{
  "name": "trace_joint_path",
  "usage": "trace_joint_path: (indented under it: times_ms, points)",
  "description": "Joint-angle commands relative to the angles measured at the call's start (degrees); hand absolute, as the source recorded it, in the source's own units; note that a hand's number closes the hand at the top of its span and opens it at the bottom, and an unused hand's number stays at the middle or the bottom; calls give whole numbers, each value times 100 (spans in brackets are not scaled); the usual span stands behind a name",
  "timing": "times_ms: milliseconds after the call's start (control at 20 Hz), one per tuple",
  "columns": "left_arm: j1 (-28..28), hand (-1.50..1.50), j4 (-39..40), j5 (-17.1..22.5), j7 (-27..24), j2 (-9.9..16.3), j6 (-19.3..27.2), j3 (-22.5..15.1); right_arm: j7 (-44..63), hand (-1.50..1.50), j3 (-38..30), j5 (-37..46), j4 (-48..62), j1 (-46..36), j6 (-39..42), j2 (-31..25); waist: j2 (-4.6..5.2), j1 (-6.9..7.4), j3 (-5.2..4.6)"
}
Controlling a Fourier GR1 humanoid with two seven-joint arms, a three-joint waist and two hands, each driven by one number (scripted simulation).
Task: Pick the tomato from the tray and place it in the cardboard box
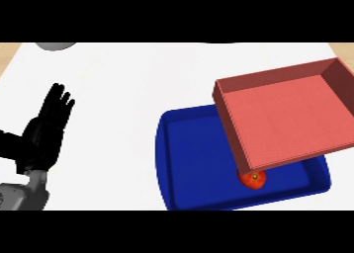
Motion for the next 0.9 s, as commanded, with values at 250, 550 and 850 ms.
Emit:
trace_joint_path:
  times_ms: [250,550,850]
  points:
    - [111,0,-498,-43,338,28,-65,-55,2730,-150,340,331,-2264,493,585,-1153,36,215,21]
    - [-1,0,-487,-256,525,-220,94,-63,4235,-150,597,989,-3026,-447,521,-1137,30,178,26]
    - [107,0,-364,-451,433,-363,-102,69,5531,-150,955,1944,-2727,-1306,717,-951,23,149,27]
